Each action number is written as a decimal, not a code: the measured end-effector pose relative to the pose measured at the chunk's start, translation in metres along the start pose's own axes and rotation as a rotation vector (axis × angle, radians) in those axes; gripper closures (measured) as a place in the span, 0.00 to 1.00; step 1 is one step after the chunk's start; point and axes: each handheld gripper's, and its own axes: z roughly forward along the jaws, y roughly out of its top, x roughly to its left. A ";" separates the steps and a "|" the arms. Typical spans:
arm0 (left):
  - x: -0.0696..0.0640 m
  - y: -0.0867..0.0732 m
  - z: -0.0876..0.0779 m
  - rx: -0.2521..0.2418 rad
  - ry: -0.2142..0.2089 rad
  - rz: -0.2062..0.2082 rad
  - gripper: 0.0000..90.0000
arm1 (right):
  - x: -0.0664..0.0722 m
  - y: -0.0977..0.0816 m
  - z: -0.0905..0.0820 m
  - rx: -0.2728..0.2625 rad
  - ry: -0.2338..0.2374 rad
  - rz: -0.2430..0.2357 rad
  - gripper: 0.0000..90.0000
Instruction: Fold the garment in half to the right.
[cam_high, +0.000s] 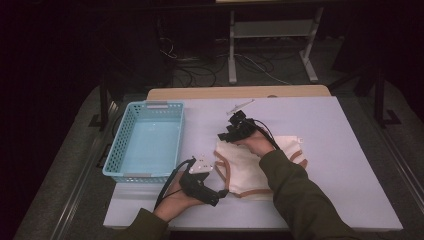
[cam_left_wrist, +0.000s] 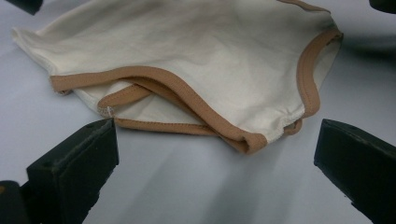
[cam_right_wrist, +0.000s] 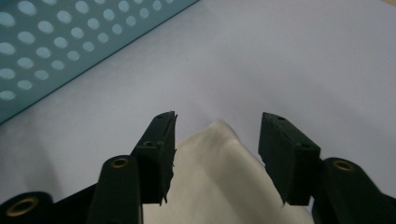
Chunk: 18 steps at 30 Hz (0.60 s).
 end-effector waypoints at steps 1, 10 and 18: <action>0.000 0.000 0.000 0.000 0.001 0.000 0.00 | 0.001 0.002 0.003 0.001 0.000 0.002 0.52; 0.000 0.000 0.000 0.006 -0.003 0.006 0.00 | 0.005 0.009 0.023 0.042 -0.008 0.004 0.61; 0.001 0.000 0.000 0.015 -0.006 0.016 0.00 | 0.005 0.007 0.039 0.095 -0.039 -0.022 0.64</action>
